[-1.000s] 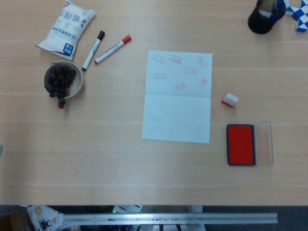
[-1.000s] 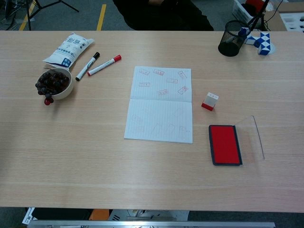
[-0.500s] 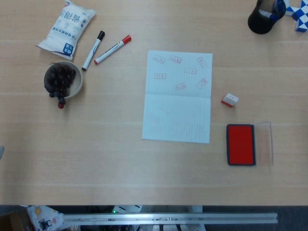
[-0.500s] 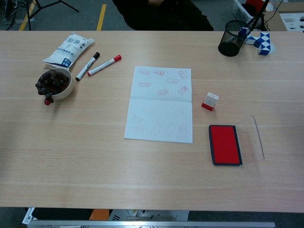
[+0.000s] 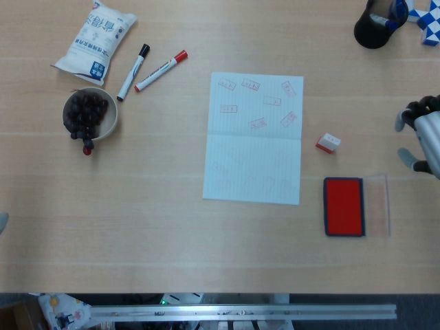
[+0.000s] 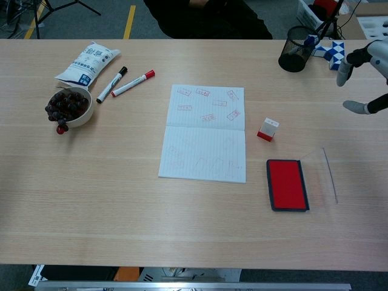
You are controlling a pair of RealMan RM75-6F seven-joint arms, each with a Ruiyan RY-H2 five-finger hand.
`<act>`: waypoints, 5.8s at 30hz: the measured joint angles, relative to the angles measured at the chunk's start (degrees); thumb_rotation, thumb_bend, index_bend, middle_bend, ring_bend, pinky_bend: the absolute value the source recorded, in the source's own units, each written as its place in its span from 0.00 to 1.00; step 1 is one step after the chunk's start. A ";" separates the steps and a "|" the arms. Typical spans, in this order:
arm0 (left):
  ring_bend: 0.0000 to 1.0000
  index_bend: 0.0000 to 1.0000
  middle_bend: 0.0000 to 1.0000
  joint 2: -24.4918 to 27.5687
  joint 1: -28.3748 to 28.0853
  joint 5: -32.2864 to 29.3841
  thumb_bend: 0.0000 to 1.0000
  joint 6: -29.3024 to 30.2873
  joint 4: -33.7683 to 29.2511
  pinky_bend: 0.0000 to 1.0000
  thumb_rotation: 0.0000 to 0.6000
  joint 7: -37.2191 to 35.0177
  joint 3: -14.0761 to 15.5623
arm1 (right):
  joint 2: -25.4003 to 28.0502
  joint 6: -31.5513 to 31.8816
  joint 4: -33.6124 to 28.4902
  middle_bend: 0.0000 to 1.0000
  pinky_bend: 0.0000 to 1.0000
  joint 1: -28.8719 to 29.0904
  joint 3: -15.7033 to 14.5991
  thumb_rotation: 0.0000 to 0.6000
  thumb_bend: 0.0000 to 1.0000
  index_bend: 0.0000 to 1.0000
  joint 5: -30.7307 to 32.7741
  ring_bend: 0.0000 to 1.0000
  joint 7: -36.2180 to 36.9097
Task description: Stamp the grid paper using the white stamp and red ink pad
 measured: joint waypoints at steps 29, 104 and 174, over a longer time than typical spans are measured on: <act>0.16 0.14 0.12 0.07 0.14 0.43 0.17 -0.35 1.15 0.10 1.00 -1.12 0.60 | -20.38 -4.26 15.71 0.42 0.29 17.02 0.84 1.00 0.11 0.49 29.16 0.27 -15.69; 0.16 0.15 0.12 0.41 1.03 -1.05 0.17 0.81 4.02 0.10 1.00 -4.49 0.02 | -28.96 -4.37 23.68 0.42 0.29 24.71 -4.53 1.00 0.26 0.51 35.69 0.27 -15.27; 0.16 0.15 0.12 -0.19 1.35 -1.65 0.17 -0.23 4.93 0.10 1.00 -4.57 0.57 | -14.38 -6.62 10.04 0.48 0.29 18.44 -18.98 1.00 0.37 0.62 12.64 0.29 -13.22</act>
